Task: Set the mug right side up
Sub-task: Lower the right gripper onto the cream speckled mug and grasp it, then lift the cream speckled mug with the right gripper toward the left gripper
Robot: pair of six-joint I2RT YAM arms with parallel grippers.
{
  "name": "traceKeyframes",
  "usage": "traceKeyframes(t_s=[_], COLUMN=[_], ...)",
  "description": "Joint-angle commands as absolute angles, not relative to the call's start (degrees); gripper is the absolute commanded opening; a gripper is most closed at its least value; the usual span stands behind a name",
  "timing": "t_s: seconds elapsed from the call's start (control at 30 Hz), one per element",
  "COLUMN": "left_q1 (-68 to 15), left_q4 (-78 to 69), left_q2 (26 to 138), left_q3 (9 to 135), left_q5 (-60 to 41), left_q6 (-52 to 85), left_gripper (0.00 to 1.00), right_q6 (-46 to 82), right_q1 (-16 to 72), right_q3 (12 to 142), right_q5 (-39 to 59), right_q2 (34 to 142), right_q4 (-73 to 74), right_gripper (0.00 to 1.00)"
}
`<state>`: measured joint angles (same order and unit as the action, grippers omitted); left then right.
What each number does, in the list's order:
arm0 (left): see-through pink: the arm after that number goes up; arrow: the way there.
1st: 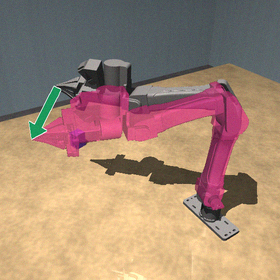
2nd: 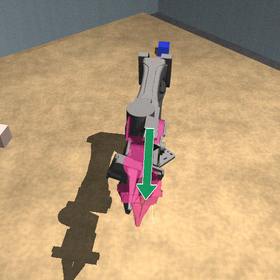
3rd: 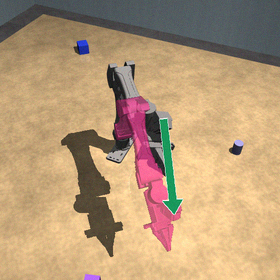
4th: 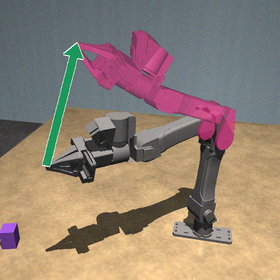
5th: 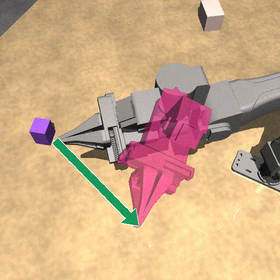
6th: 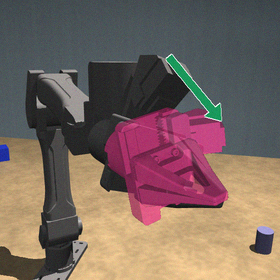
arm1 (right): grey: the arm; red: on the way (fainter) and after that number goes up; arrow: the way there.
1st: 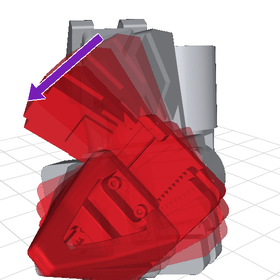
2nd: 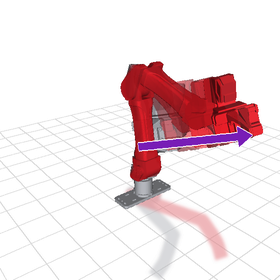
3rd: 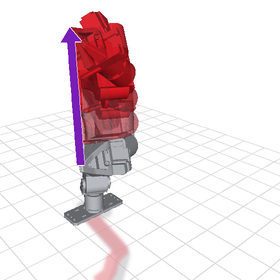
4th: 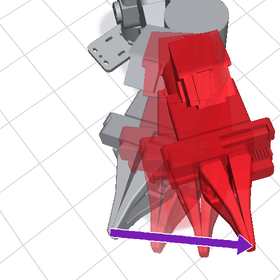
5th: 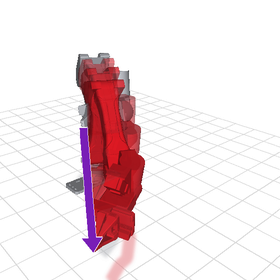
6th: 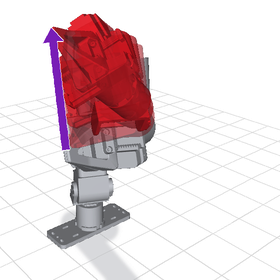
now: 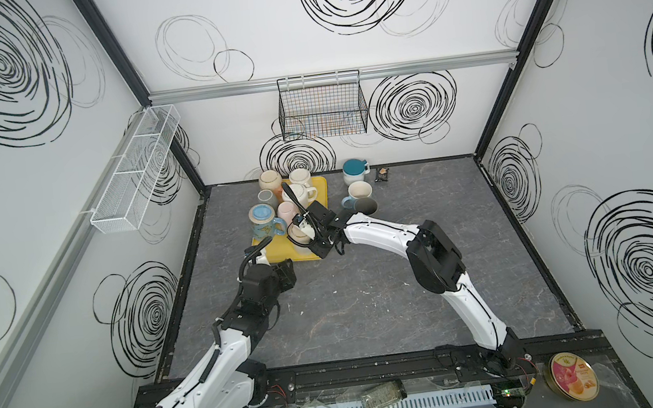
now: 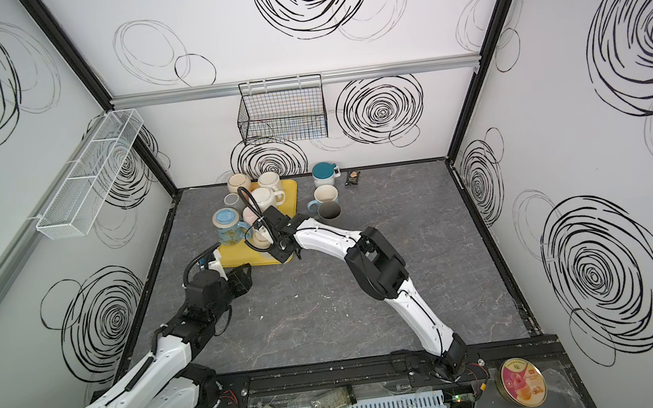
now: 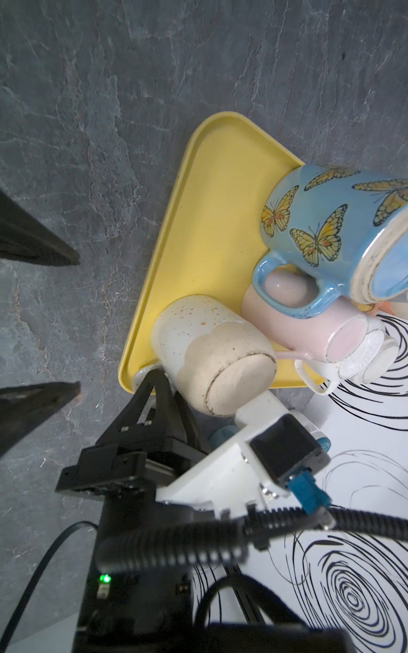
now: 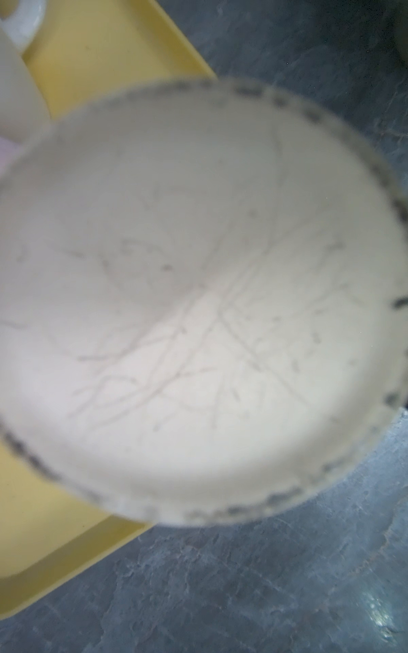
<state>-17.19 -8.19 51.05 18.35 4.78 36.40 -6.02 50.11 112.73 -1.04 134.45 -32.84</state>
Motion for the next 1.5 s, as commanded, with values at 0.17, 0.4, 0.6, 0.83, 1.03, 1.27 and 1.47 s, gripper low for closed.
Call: traceKeyframes(t_s=[0.17,0.4,0.6,0.83,1.03,1.27,1.47], left_q1=[-17.0,-17.0,-16.7,-16.2,-18.3,-26.6,-32.7], left_q4=[-10.9,-11.1,-11.8,-16.8,-22.5,-26.6,-31.9], left_q2=[51.1,48.6,44.7,42.4,45.5,51.4,58.2], left_q3=[18.6,18.3,18.2,18.0,20.3,27.0,31.7], left_q5=[5.0,3.6,1.1,-2.5,-6.4,-5.6,-3.0], left_q6=[36.5,36.2,35.7,37.3,37.7,34.5,32.9], left_gripper=[0.56,0.56,0.59,0.62,0.63,0.65,0.65], right_q6=[-5.4,-0.5,2.9,6.7,12.3,17.6,22.5], right_q1=[49.8,48.6,47.7,44.3,38.3,33.8,30.7], right_q3=[106.2,92.6,85.7,77.3,69.6,63.1,60.4], right_q5=[-1.0,2.9,3.5,6.7,14.7,22.6,31.6], right_q2=[126.9,116.0,108.2,97.0,88.5,81.9,80.6], right_q4=[-26.6,-14.0,-6.8,3.4,12.5,21.5,28.4], right_gripper=[0.0,0.0,0.0,0.0,0.0,0.0,0.0])
